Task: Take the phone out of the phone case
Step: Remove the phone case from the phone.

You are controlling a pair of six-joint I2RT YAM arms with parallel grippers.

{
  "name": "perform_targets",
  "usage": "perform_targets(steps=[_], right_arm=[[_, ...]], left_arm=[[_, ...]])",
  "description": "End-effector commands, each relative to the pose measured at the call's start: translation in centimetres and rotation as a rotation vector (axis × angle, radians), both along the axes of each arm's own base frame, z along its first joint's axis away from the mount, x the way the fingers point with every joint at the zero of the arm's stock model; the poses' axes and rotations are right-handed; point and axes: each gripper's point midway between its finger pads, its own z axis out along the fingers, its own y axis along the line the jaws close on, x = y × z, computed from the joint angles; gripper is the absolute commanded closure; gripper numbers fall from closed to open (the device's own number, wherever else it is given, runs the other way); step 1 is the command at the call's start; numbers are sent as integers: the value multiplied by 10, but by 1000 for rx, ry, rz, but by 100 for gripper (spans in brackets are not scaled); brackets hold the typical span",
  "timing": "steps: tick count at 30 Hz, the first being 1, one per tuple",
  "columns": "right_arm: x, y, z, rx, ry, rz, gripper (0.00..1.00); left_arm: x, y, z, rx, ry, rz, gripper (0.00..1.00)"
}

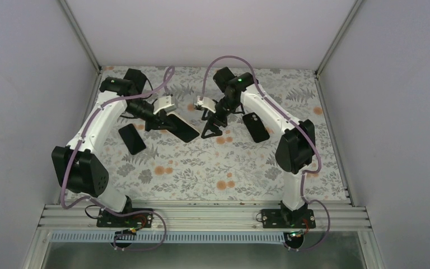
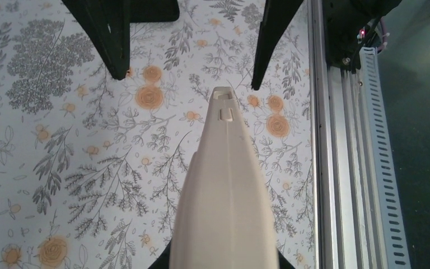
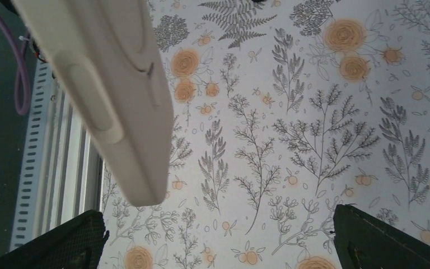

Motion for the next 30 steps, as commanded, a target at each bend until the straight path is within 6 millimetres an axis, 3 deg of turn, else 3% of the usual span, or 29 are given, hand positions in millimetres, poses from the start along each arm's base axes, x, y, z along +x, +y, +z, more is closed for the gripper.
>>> perform_targets(steps=[1,10,21,30], right_arm=[[-11,4,-2,31,50,48,0],[-15,2,-15,12,74,57,0],[-4,8,-19,11,69,51,0],[-3,6,-22,1,62,57,0]], left_arm=[[6,-6,15,-38,-54,-15,98],[9,-13,33,-77,-71,-16,98],[-5,-26,40,-88,-69,-53,98],[-9,-26,39,-66,-82,-58,98]])
